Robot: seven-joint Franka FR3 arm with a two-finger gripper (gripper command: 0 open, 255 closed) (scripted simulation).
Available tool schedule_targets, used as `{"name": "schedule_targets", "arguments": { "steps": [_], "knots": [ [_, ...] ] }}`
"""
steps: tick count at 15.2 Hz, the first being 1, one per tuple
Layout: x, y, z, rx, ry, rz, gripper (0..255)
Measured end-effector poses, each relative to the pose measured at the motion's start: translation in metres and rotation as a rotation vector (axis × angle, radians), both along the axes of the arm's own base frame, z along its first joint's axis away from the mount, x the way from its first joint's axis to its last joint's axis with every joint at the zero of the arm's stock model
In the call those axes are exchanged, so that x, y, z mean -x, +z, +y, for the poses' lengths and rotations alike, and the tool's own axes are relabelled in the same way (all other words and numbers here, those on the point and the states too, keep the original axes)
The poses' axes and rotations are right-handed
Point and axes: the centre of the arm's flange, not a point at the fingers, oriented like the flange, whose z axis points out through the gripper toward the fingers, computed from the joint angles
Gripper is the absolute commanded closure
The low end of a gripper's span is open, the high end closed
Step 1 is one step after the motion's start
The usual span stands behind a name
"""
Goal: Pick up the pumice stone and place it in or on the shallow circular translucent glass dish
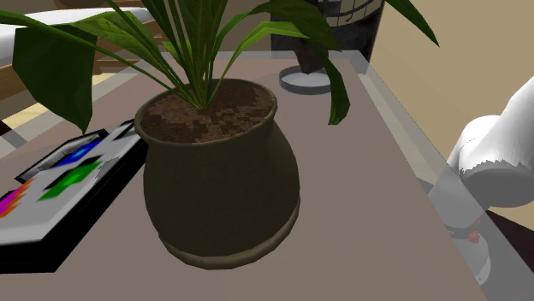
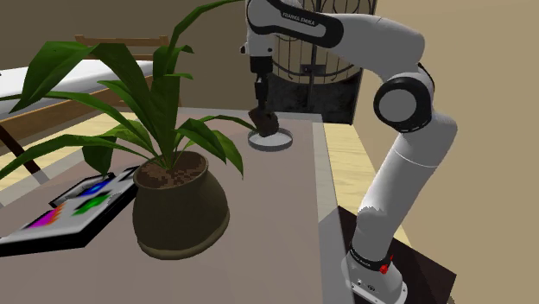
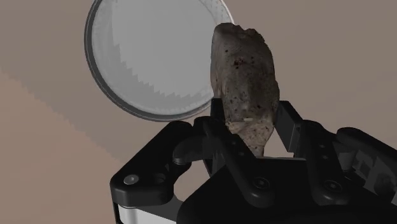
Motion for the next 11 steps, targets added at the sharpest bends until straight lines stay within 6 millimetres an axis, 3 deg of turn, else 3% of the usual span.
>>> {"name": "schedule_targets", "arguments": {
  "steps": [5, 11],
  "knots": [
    [-0.041, 0.008, -0.045, 0.0, 0.0, 0.0, 255],
    [-0.046, -0.018, -0.051, 0.0, 0.001, 0.0, 255]
  ]
}}
